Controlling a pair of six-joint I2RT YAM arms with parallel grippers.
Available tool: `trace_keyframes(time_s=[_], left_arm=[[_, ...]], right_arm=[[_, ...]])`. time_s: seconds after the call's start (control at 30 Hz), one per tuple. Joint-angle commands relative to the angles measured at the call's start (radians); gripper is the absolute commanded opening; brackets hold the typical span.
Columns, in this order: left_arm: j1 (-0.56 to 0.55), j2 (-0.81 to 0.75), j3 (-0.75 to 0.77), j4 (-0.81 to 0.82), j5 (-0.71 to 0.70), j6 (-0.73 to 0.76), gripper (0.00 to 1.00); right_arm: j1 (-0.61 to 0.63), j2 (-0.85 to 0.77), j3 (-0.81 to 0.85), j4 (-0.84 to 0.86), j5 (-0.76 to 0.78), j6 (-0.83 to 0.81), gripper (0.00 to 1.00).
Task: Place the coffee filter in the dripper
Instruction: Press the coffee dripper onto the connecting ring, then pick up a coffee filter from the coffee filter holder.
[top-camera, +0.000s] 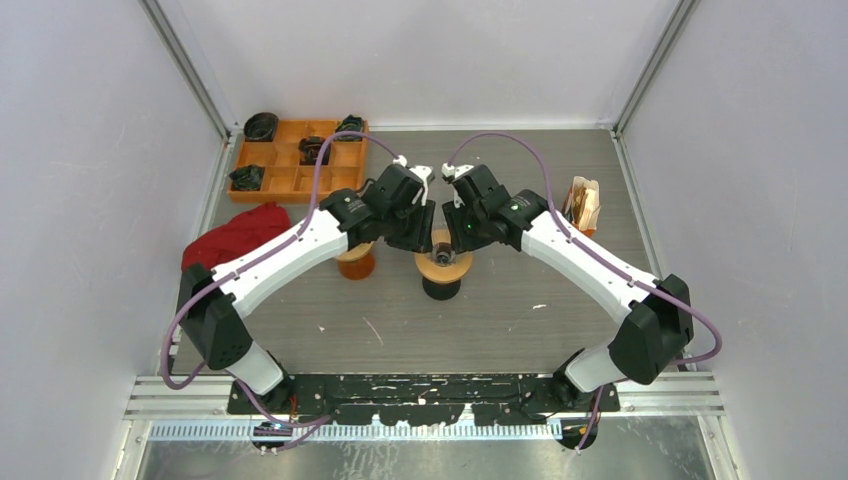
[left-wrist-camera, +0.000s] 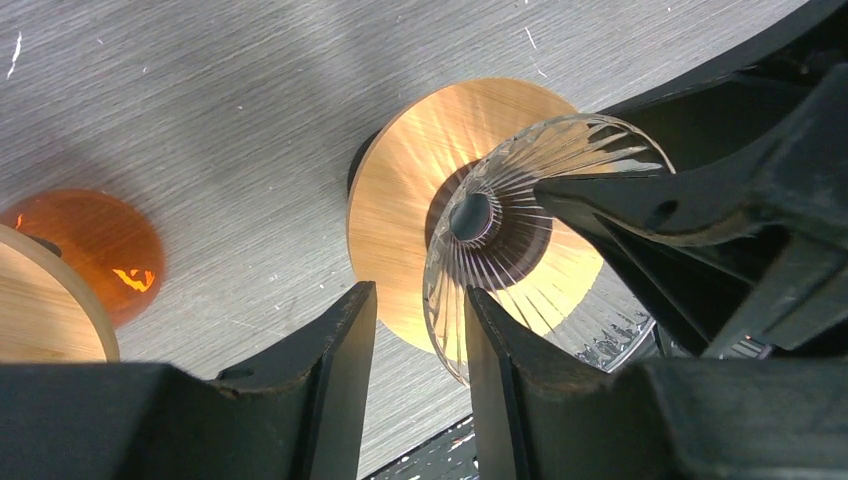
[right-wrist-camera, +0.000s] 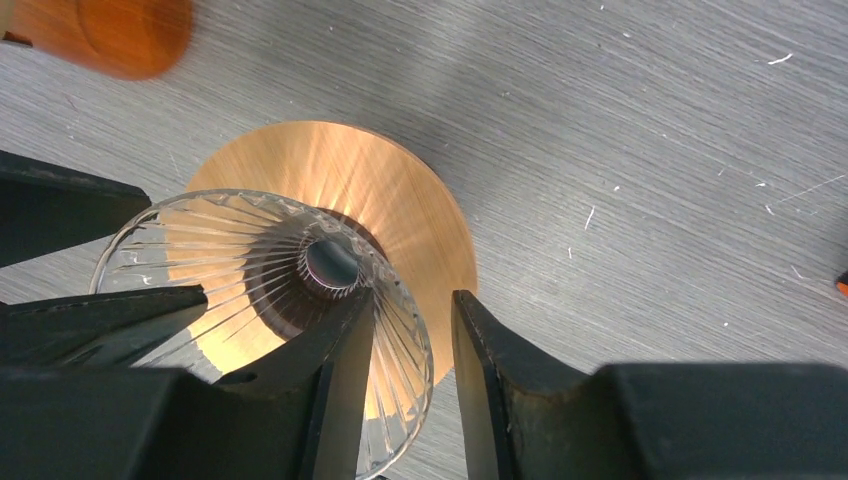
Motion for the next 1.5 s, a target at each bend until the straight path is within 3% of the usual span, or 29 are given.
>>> trace_keyframes(time_s=[0.0, 0.43, 0.67, 0.83, 1.1, 1.47], left_arm=[[0.002, -0.047, 0.045, -0.029, 0.001, 0.019, 0.41], [0.005, -0.133, 0.051, -0.015, -0.026, 0.034, 0.64], [0.030, -0.209, 0.065, -0.042, -0.056, 0.071, 0.77], [0.073, -0.282, 0.062, -0.076, -0.087, 0.110, 0.86], [0.146, -0.399, 0.034, -0.109, -0.129, 0.183, 0.99], [0.161, -0.546, -0.080, -0.030, -0.240, 0.299, 0.99]], right_arm=[[-0.006, -0.002, 0.090, -0.035, 0.013, -0.029, 0.41], [-0.007, -0.032, 0.169, -0.036, -0.001, -0.057, 0.49], [-0.040, -0.098, 0.173, -0.060, 0.140, -0.065, 0.55], [-0.116, -0.133, 0.162, -0.074, 0.262, -0.066, 0.58], [-0.277, -0.155, 0.135, -0.051, 0.336, -0.069, 0.59], [-0.549, -0.193, -0.017, 0.114, 0.383, -0.011, 0.60]])
